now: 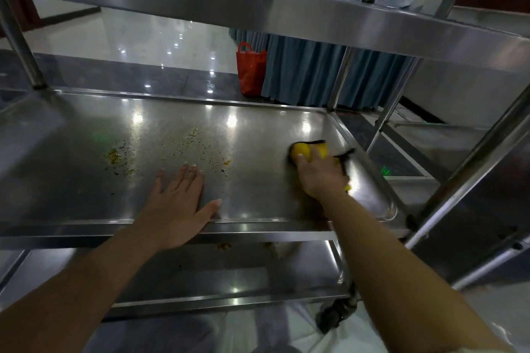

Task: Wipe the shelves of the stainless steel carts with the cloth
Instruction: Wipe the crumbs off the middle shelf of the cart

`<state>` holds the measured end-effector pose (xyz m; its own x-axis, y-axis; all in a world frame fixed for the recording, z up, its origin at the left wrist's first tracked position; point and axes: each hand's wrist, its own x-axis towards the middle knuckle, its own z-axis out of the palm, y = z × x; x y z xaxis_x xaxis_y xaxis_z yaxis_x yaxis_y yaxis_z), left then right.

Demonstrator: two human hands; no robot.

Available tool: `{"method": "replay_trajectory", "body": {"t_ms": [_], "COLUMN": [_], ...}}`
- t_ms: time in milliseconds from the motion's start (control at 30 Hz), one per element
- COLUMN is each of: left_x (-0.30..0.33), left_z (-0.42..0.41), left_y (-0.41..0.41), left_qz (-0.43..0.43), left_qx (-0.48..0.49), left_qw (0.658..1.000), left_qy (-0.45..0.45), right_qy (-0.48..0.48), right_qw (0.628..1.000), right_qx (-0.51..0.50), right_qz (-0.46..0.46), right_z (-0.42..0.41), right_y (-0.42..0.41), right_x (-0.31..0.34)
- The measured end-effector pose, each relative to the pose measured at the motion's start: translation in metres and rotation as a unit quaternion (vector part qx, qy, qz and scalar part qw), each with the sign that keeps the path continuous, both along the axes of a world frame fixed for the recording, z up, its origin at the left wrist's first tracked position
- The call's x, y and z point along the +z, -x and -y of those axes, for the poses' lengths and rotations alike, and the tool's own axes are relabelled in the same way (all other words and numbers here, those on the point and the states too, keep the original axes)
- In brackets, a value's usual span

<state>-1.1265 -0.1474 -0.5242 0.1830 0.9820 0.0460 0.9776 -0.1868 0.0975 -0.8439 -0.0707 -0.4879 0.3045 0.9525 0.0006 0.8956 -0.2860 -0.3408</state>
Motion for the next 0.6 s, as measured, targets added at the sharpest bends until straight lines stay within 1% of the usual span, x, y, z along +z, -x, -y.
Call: {"method": "replay_trajectory", "body": {"t_ms": [67,133,200,267,400,500,567,600], "left_x": [0.000,0.000,0.000,-0.001,0.000,-0.001,-0.001,0.000], "left_z": [0.002,0.002,0.002,0.002,0.001,0.001,0.001,0.001], "left_y": [0.002,0.004,0.005,0.005,0.004,0.003,0.002,0.003], "left_qz": [-0.001,0.001,0.005,0.006,0.021,0.046,0.060,0.065], "left_qx": [0.006,0.012,0.018,0.018,0.023,0.035,0.038,0.039], "left_qw": [1.000,1.000,1.000,1.000,0.999,0.998,0.997,0.997], "left_qy": [-0.003,-0.006,0.000,0.006,0.014,0.016,0.018,0.020], "right_qy": [-0.008,-0.021,-0.022,-0.015,-0.016,-0.015,-0.007,-0.007], "right_qw": [0.992,0.970,0.956,0.962,0.993,1.000,1.000,0.999], "right_qx": [0.126,0.242,0.292,0.274,0.115,0.015,0.006,0.035], "right_qz": [0.004,0.011,-0.003,-0.018,-0.012,-0.018,-0.008,0.002], "right_z": [0.013,0.028,0.032,0.027,0.012,0.001,0.001,0.004], "right_y": [0.034,0.049,0.039,0.015,-0.037,-0.045,-0.034,-0.025], "right_x": [-0.004,-0.011,-0.012,-0.009,-0.002,0.000,0.000,-0.001]}}
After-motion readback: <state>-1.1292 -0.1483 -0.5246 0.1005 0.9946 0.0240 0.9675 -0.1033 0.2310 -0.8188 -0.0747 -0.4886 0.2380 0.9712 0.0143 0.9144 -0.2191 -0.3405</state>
